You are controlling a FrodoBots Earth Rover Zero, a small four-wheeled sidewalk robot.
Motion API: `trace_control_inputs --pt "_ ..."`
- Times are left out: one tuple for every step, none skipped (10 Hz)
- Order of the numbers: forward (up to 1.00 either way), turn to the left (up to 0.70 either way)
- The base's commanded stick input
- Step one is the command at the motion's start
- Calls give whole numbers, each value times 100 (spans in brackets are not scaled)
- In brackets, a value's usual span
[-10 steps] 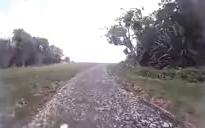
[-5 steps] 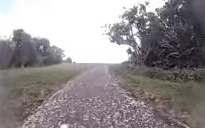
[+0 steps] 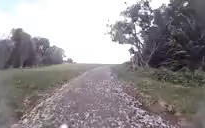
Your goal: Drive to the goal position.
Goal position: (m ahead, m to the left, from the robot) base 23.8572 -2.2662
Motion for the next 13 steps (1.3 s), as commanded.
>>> trace_control_inputs --pt "100 -27" --pt "100 -9" --pt "100 0" --pt "100 0" --pt "100 0" --pt "100 0" --pt "100 0" --pt "100 -1" --pt "100 -2" --pt "100 -21" --pt "100 -17" --pt "100 0" --pt "100 0"
